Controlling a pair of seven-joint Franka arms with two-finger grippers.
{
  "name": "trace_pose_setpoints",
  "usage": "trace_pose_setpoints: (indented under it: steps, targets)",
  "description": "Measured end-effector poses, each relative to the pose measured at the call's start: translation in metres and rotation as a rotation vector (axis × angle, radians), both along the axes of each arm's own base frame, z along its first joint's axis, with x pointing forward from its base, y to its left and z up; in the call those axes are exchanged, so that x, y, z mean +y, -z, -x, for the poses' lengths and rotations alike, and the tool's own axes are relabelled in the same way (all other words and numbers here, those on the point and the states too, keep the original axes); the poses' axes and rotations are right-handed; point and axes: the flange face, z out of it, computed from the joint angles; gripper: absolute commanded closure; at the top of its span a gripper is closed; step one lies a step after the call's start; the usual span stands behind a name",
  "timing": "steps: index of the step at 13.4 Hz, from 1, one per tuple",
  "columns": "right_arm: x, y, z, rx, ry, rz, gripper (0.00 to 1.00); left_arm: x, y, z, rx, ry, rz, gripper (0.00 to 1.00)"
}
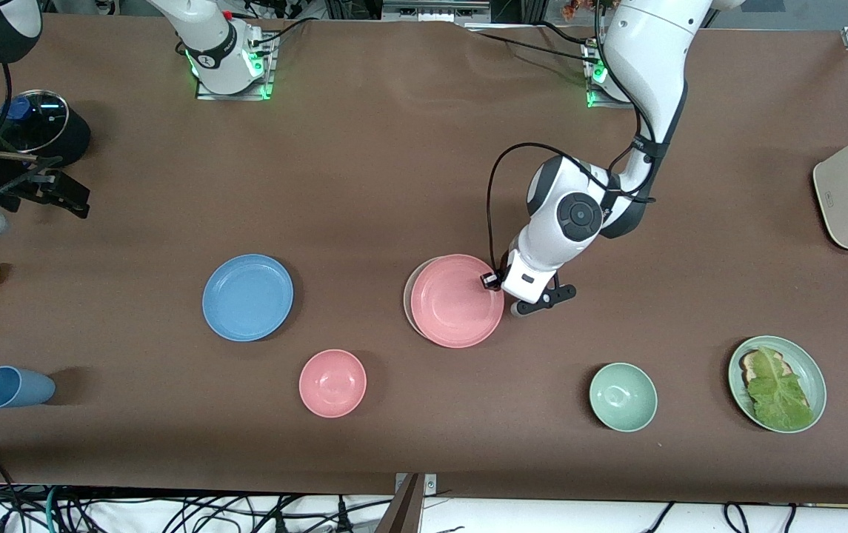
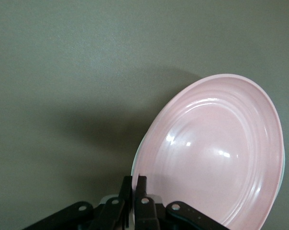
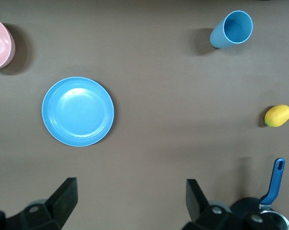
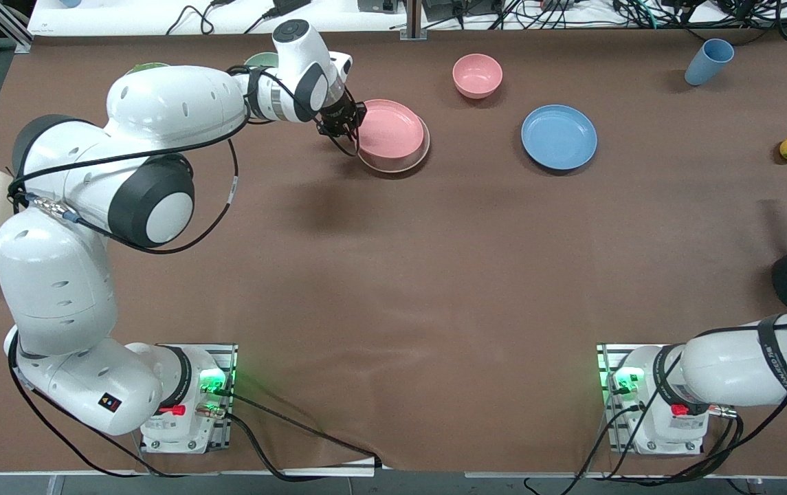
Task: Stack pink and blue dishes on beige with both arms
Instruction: 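Open the left gripper and release the pink plate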
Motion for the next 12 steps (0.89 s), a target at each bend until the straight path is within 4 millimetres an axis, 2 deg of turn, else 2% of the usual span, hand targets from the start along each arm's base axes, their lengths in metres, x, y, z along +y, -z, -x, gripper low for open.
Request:
trace_pose_setpoints:
  steps: [2, 4, 6, 10, 12]
  targets:
    - [0.0, 0.0, 0.0, 0.0, 0.0, 0.0, 0.0, 0.0, 0.003, 0.0, 0.0, -0.001, -0.001, 0.96]
    - [0.0, 0.0, 0.0, 0.001, 0.0, 0.0, 0.0, 0.0, 0.003, -0.001, -0.002, -0.001, -0.001, 0.77]
    - [0.0, 0.0, 0.0, 0.002, 0.0, 0.0, 0.0, -0.001, 0.0, -0.005, -0.012, -0.002, 0.002, 0.35]
    - [0.0, 0.0, 0.0, 0.001, 0.0, 0.0, 0.0, -0.002, -0.002, -0.009, -0.022, -0.004, 0.005, 0.19]
    - [-0.001, -0.001, 0.0, -0.001, -0.004, 0.021, 0.0, 0.002, -0.01, -0.016, -0.039, 0.009, -0.006, 0.08]
